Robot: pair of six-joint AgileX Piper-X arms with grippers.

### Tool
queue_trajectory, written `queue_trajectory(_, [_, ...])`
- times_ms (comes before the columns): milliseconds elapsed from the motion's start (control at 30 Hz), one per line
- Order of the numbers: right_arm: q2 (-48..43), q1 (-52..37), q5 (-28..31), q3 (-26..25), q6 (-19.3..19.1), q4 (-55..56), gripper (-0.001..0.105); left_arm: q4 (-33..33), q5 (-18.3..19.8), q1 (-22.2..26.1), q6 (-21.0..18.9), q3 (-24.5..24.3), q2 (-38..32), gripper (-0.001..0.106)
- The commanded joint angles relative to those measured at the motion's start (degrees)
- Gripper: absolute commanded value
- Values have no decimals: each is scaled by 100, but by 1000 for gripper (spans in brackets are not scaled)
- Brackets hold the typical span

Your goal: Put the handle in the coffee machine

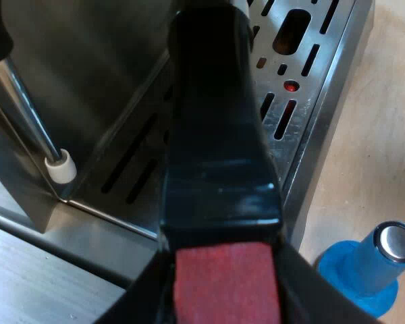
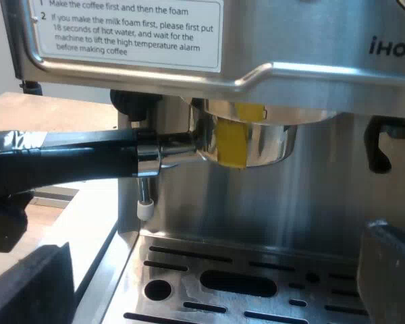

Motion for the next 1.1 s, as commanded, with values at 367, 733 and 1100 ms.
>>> queue_trajectory(367, [5,-32,33,-11,-75,-3,86,-80,498,-38,140,-14,231,0])
queue_trajectory(733, [5,-32,33,-11,-75,-3,86,-135,498,-38,250,-14,231,0])
queue_trajectory(1100, [5,-32,33,-11,-75,-3,86,-84,323,-38,199,-320,24,0])
